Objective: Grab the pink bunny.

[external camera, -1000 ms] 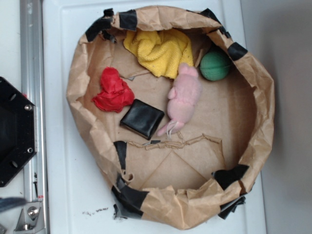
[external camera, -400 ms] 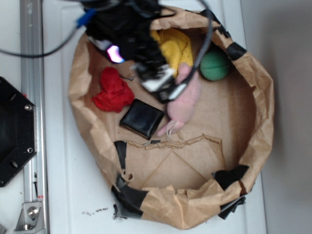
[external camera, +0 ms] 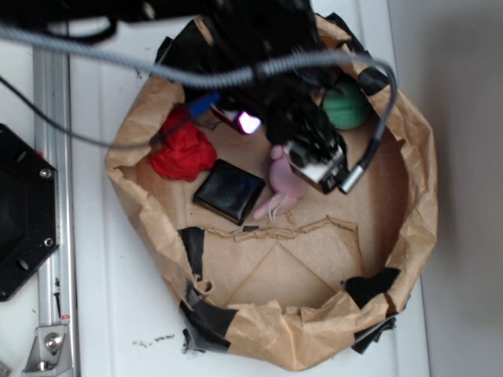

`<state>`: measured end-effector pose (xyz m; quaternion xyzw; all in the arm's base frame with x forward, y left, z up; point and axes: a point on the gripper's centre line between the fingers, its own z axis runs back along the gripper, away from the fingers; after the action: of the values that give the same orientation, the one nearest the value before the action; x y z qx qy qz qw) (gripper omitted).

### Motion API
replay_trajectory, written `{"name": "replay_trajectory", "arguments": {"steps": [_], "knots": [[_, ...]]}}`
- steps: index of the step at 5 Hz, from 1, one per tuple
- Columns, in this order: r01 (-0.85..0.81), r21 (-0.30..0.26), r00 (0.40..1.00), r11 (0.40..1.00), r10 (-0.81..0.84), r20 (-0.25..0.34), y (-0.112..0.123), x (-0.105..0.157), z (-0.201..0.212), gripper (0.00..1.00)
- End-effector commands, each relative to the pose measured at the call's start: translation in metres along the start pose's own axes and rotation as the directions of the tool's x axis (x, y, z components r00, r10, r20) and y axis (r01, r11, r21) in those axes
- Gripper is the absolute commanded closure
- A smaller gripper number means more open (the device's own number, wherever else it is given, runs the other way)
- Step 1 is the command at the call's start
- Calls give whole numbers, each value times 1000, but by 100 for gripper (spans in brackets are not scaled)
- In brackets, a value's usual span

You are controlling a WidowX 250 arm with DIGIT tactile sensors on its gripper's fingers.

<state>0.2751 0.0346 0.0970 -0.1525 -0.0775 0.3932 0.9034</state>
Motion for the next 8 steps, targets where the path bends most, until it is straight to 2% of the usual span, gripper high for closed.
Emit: {"name": "replay_trajectory", "arguments": {"steps": [1,2,3,4,5,6,7,8], "knots": [[13,115,999,993,-17,40,29,32,-56,0],[3,91,1000,996,-3,1,42,21,-63,100],[26,151,999,988,-20,-46,32,15,-37,100],[183,34,982,982,-181,-59,10,10,6,100],[338,53,941,940,-337,-23,-15,5,50,100],[509,18,857,861,-504,-110,-43,-8,80,100],[670,83,738,737,-652,-173,-60,-17,75,100],[681,37,707,732,-643,-295,-55,-15,69,100]]}}
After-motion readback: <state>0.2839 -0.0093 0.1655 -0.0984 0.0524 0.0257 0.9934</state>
